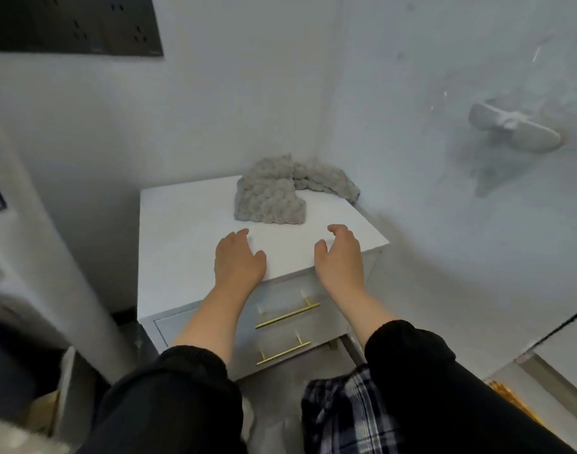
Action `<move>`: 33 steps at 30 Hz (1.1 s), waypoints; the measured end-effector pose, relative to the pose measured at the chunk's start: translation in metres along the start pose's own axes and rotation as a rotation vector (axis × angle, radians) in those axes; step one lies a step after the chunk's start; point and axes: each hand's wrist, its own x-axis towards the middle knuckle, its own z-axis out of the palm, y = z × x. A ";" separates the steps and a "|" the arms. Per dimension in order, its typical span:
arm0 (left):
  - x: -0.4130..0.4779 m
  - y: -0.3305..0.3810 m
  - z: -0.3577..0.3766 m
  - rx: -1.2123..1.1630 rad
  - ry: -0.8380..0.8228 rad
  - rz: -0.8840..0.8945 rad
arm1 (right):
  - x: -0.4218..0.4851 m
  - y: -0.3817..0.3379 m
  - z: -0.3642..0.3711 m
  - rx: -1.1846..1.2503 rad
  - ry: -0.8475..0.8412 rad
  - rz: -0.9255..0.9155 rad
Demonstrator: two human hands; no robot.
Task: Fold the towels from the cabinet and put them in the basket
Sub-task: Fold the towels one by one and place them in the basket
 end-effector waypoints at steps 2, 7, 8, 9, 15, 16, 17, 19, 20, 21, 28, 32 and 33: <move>0.018 -0.008 -0.001 0.046 -0.022 0.020 | 0.013 -0.005 0.021 -0.029 -0.029 -0.023; 0.041 -0.033 -0.006 0.223 0.047 0.035 | 0.048 -0.010 0.058 -0.021 -0.086 -0.079; 0.043 -0.036 -0.005 0.251 0.064 0.031 | 0.057 -0.011 0.062 -0.033 -0.098 -0.097; 0.045 -0.040 -0.004 0.254 0.076 0.017 | 0.067 -0.012 0.068 -0.052 -0.126 -0.108; 0.046 -0.037 -0.004 0.152 0.092 -0.005 | 0.095 -0.012 0.079 -0.344 -0.182 -0.083; 0.046 -0.037 -0.007 0.086 0.102 -0.013 | 0.095 -0.013 0.077 -0.362 -0.177 -0.088; 0.046 -0.035 -0.009 0.003 0.110 -0.022 | 0.094 -0.014 0.072 -0.342 -0.177 -0.080; 0.045 -0.030 -0.015 -0.179 0.114 -0.033 | 0.092 -0.016 0.065 -0.254 -0.158 -0.081; 0.044 -0.027 -0.019 -0.262 0.107 -0.036 | 0.089 -0.019 0.060 -0.222 -0.141 -0.098; 0.043 -0.023 -0.022 -0.334 0.095 -0.036 | 0.086 -0.021 0.056 -0.183 -0.138 -0.114; 0.033 0.000 -0.041 -0.525 0.070 0.110 | 0.056 -0.051 0.000 0.388 -0.137 -0.026; 0.026 0.018 -0.042 -0.663 -0.007 0.194 | 0.048 -0.061 -0.020 0.818 -0.145 0.114; 0.025 0.021 -0.041 -0.707 -0.017 0.204 | 0.046 -0.063 -0.022 0.890 -0.171 0.132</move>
